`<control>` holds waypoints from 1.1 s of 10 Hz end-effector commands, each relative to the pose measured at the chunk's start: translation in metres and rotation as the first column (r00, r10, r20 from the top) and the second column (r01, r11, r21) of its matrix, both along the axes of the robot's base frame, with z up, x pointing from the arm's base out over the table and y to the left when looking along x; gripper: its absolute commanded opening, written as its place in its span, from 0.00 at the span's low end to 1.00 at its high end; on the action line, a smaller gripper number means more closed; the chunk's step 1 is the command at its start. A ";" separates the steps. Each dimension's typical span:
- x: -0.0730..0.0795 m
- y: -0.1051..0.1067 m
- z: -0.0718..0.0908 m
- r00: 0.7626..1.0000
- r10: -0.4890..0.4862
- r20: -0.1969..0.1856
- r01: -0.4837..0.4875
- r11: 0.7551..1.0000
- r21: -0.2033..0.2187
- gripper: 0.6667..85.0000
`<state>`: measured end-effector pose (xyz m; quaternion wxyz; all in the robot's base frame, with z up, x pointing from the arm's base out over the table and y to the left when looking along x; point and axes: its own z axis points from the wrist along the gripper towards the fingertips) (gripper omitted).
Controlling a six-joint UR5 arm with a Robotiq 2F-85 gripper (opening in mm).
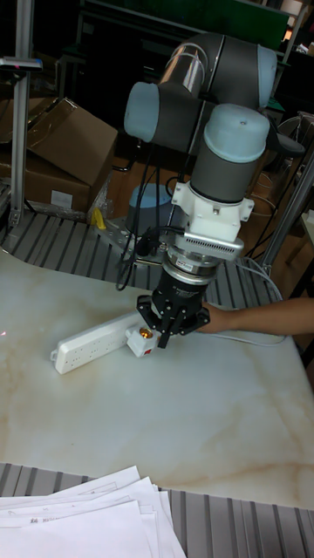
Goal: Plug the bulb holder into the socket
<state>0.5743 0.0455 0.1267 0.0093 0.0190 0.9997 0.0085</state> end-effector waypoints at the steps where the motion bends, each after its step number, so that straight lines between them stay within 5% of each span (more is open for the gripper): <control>1: 0.005 0.006 -0.001 0.998 -0.061 -0.016 0.061 0.998 -0.012 0.01; 2: -0.012 -0.011 -0.002 0.996 -0.060 -0.061 0.057 0.997 -0.050 0.01; 4: -0.024 -0.006 0.000 0.993 -0.083 -0.085 0.083 0.997 -0.004 0.01; 11: -0.021 -0.012 -0.015 0.997 -0.001 -0.073 0.002 1.000 0.016 0.01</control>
